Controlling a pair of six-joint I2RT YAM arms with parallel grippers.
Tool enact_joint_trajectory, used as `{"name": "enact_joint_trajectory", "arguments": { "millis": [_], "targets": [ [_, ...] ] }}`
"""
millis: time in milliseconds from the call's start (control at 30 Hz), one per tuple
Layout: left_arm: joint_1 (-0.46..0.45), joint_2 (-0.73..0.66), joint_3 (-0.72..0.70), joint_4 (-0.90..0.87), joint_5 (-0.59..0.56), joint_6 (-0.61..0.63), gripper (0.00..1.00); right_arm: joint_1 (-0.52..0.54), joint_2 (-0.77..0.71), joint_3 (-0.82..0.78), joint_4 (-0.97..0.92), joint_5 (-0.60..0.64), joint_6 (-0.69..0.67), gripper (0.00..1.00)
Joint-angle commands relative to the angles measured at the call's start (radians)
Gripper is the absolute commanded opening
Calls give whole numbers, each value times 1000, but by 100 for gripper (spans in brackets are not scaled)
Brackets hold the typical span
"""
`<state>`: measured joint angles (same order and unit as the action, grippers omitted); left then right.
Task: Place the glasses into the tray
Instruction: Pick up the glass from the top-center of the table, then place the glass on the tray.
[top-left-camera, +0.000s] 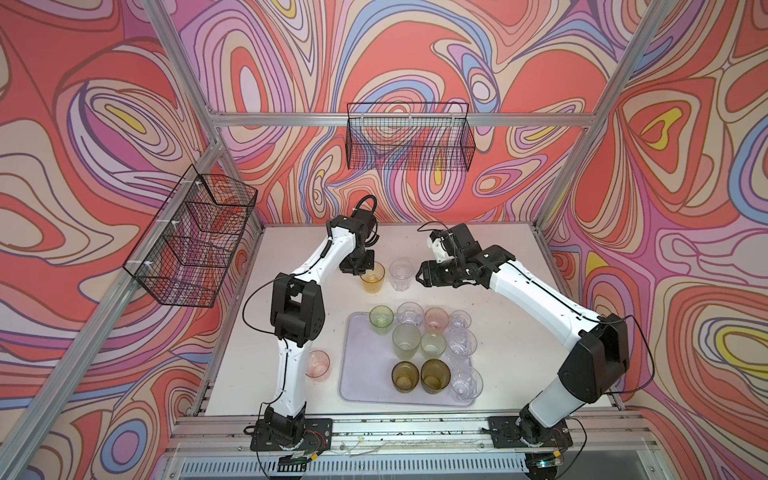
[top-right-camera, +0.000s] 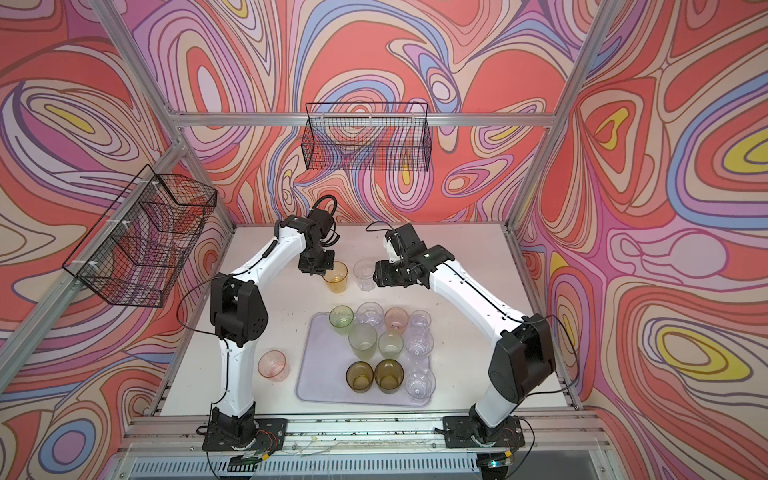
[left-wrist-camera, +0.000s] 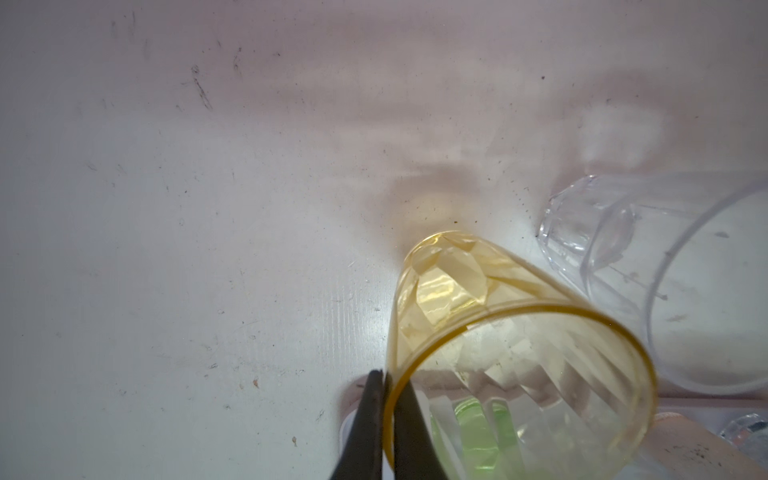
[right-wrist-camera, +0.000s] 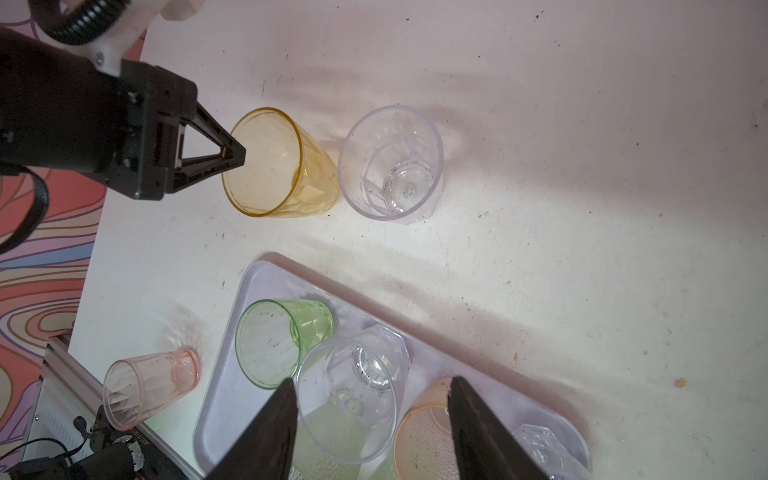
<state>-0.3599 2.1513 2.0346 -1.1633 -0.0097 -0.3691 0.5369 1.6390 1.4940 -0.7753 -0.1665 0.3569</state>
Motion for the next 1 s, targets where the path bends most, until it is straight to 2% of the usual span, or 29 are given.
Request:
{"name": "enact_joint_trajectory", "arguments": {
  "millis": [0,200,967],
  "targets": [
    [7,-74,32,-64,-24,19,0,-6,-25,20,-4,24,-9,60],
    [7,-128,5,-95,-29,28,0,-6,-33,4,15,22,-2,61],
    [8,-453,-329,-125,-34,-6,0,-6,-3,-17,88,-2,12,60]
  ]
}}
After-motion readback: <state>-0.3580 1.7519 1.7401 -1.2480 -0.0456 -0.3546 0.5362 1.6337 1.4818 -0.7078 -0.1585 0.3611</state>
